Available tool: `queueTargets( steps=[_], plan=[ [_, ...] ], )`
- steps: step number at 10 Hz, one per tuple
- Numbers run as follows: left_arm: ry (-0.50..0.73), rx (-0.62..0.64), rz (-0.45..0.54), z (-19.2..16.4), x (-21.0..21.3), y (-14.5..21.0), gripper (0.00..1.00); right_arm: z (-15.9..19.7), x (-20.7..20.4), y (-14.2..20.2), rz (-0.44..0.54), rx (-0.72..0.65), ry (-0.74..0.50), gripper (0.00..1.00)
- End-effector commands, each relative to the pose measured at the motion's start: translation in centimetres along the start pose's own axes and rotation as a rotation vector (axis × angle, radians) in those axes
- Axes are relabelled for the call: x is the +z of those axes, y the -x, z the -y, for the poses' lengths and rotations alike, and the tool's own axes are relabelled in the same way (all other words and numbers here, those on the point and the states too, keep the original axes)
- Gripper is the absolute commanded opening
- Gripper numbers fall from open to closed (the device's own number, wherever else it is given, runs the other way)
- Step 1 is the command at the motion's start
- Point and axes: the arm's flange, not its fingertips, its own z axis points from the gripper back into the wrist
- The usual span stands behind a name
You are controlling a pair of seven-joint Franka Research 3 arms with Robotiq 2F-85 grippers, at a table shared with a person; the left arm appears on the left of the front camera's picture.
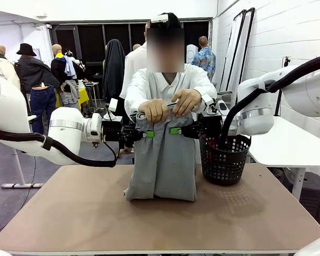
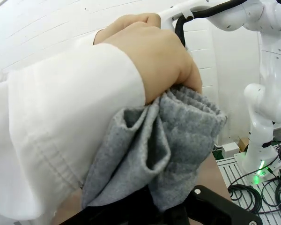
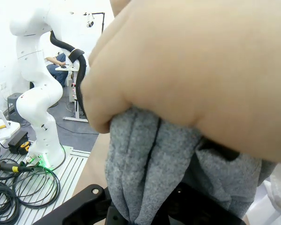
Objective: Fold the training pants.
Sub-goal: Release the ends of the Training pants and then grab the overlapped ends.
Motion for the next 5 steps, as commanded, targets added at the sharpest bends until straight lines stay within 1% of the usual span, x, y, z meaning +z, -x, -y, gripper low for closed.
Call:
queueTargets(
  steps=[1,5],
  plan=[
    [-0.006,0.008,0.017,0.07,-0.02,-0.20,0.00,-0.09,-0.10,-0.12,0.001,0.006,-0.002,0.00],
    [-0.006,0.008,0.017,0.07,-0.02,-0.20,0.00,-0.09,-0.10,-0.12,0.001,0.006,-0.002,0.00]
  ],
)
